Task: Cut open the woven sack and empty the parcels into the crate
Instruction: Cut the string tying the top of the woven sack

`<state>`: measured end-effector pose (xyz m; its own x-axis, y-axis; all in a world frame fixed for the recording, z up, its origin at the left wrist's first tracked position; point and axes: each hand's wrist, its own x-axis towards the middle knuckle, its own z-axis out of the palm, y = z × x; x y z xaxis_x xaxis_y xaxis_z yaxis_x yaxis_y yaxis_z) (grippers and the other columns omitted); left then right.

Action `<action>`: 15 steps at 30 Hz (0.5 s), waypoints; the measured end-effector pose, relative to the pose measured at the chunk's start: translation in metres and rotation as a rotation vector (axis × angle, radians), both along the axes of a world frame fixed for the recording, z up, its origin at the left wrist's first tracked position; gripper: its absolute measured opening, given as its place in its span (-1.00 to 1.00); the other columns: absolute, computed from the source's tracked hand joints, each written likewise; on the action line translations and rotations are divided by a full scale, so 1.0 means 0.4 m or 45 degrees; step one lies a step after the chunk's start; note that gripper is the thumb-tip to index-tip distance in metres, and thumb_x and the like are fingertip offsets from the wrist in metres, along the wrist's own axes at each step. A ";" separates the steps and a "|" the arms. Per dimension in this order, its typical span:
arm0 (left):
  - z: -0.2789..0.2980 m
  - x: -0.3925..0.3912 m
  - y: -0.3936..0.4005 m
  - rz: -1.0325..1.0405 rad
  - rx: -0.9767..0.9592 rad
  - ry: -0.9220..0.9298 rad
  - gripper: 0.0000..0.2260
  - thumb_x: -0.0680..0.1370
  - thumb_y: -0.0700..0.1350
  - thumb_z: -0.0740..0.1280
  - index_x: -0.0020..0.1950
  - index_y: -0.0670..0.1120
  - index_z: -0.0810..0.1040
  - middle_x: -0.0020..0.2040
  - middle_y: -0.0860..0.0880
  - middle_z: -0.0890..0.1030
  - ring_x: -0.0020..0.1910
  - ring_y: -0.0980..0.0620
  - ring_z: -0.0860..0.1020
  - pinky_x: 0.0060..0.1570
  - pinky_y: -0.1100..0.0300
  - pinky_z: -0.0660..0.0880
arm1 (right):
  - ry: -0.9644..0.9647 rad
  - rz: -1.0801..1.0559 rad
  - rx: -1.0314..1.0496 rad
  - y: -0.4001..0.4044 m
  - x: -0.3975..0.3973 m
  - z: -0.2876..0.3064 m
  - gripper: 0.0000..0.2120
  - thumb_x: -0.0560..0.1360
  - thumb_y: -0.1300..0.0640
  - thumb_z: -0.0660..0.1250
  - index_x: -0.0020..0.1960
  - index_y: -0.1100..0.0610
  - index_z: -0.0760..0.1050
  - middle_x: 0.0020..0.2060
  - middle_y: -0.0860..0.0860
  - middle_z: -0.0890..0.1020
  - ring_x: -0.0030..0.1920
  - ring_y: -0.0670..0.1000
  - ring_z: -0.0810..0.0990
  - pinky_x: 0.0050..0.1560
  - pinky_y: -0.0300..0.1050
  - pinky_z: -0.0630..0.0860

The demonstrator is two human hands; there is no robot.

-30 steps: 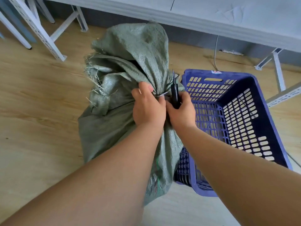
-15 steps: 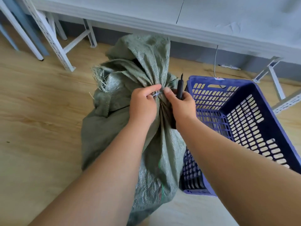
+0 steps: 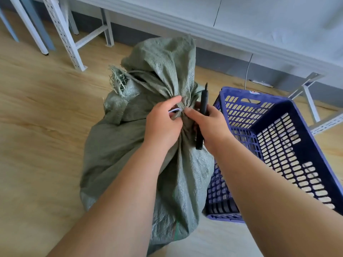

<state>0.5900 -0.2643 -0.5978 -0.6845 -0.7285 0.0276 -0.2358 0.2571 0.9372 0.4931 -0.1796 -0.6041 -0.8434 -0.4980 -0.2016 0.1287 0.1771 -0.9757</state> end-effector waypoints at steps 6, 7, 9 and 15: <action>-0.009 -0.025 0.001 0.162 0.223 0.241 -0.76 0.55 -0.13 0.30 0.14 0.11 0.63 -0.10 0.28 0.57 -0.18 0.47 0.47 -0.19 0.60 0.38 | -0.153 -0.073 -0.212 -0.010 0.008 -0.018 -0.77 0.46 0.21 0.42 0.11 0.13 0.57 -0.17 0.11 0.59 -0.16 0.08 0.49 -0.15 -0.06 0.45; -0.011 -0.025 0.003 0.174 0.212 0.244 -0.72 0.55 -0.20 0.27 0.13 0.12 0.63 -0.13 0.28 0.55 -0.22 0.44 0.47 -0.19 0.60 0.38 | -0.178 -0.078 -0.226 -0.008 0.011 -0.020 -0.78 0.46 0.20 0.42 0.10 0.12 0.56 -0.14 0.12 0.60 -0.14 0.10 0.51 -0.12 -0.03 0.46; -0.015 -0.025 0.000 0.132 0.181 0.244 -0.62 0.54 -0.30 0.23 0.12 0.15 0.63 -0.10 0.28 0.55 -0.22 0.37 0.47 -0.14 0.55 0.39 | -0.200 -0.075 -0.240 -0.006 0.014 -0.014 -0.81 0.45 0.12 0.44 0.05 0.11 0.59 -0.13 0.15 0.63 -0.13 0.12 0.55 -0.06 0.05 0.51; -0.009 -0.032 0.010 0.031 -0.022 0.199 -0.61 0.56 -0.30 0.16 0.00 0.18 0.61 0.15 0.07 0.46 -0.06 0.29 0.43 -0.04 0.55 0.33 | -0.231 -0.184 -0.275 -0.019 -0.005 0.003 -0.95 0.45 0.20 0.43 -0.09 0.11 0.60 -0.32 0.07 0.65 -0.30 0.07 0.63 -0.14 0.02 0.61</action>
